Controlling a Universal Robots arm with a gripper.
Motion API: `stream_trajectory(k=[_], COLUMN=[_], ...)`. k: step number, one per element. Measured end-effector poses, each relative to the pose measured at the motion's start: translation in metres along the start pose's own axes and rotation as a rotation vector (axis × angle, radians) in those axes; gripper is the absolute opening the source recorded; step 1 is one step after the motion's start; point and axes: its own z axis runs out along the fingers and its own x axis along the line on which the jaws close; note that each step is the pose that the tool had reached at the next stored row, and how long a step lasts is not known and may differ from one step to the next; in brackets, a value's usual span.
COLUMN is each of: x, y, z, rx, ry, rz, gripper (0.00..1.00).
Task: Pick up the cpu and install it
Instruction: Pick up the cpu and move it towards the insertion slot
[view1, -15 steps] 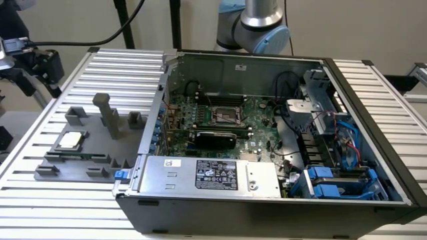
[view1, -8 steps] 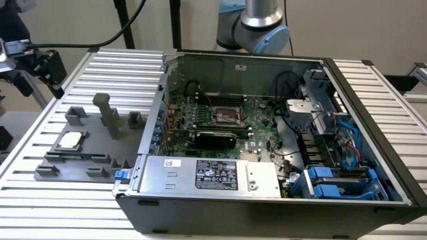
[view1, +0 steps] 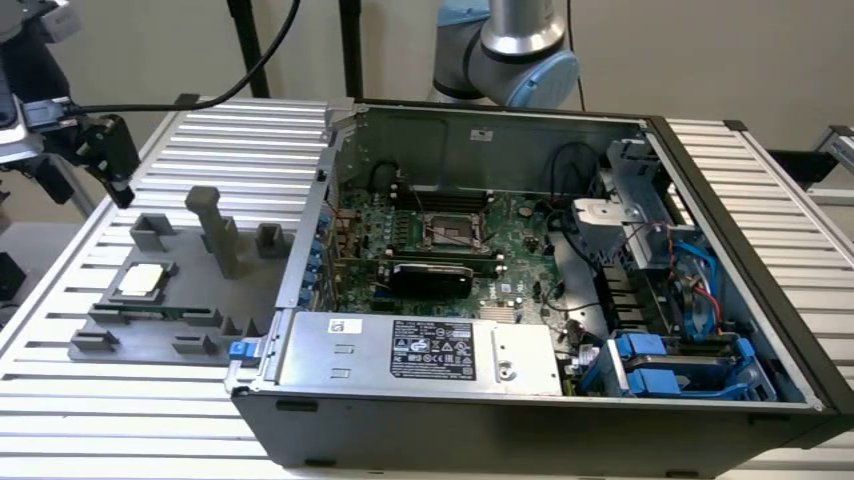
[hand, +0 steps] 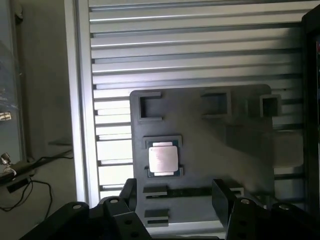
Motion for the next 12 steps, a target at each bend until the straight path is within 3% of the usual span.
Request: stream_trajectory(k=[12], x=[0.0], y=[-0.0009], z=[0.0209], rx=[0.0069], ry=[0.0002], rz=[-0.015], gripper=[0.71])
